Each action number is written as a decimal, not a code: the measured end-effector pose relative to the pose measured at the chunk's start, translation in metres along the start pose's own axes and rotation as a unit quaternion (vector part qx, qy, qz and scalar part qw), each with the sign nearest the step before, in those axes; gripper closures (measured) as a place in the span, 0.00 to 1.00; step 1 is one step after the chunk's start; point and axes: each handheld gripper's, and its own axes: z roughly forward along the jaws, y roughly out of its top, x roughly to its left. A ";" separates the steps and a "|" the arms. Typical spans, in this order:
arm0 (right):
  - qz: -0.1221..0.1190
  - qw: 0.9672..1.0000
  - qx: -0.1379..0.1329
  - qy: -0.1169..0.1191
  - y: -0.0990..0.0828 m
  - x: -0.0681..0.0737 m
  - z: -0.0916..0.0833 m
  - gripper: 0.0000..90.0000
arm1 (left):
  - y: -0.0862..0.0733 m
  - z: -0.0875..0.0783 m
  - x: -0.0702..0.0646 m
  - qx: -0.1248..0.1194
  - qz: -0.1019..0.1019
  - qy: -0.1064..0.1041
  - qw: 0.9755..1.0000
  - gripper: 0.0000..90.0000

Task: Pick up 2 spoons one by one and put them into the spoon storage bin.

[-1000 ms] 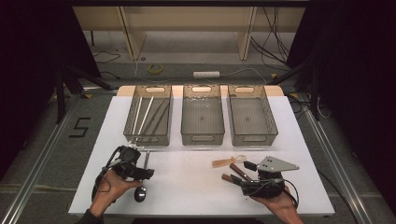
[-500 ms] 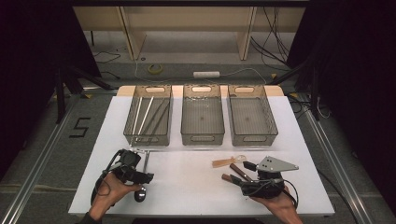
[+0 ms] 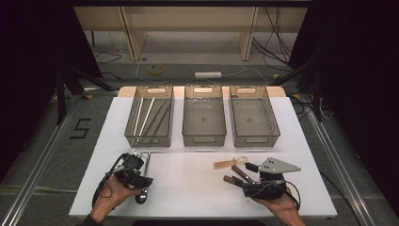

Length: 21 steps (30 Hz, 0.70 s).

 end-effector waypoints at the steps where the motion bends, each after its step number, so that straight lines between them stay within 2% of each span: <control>1: -0.002 1.000 0.000 0.001 0.000 0.000 0.000 0.35 | 0.000 0.000 0.001 0.001 0.001 -0.001 1.000 0.50; 9: -0.002 1.000 0.003 -0.001 0.000 0.000 0.001 0.35 | 0.000 0.005 0.002 0.013 0.001 -0.005 1.000 0.59; 16: -0.006 1.000 0.004 -0.002 0.000 0.002 0.001 0.35 | -0.001 0.004 0.003 0.014 0.003 0.001 1.000 0.69; 21: -0.008 1.000 0.004 -0.002 0.001 0.003 0.003 0.36 | -0.002 0.003 0.004 0.015 0.005 -0.003 1.000 0.76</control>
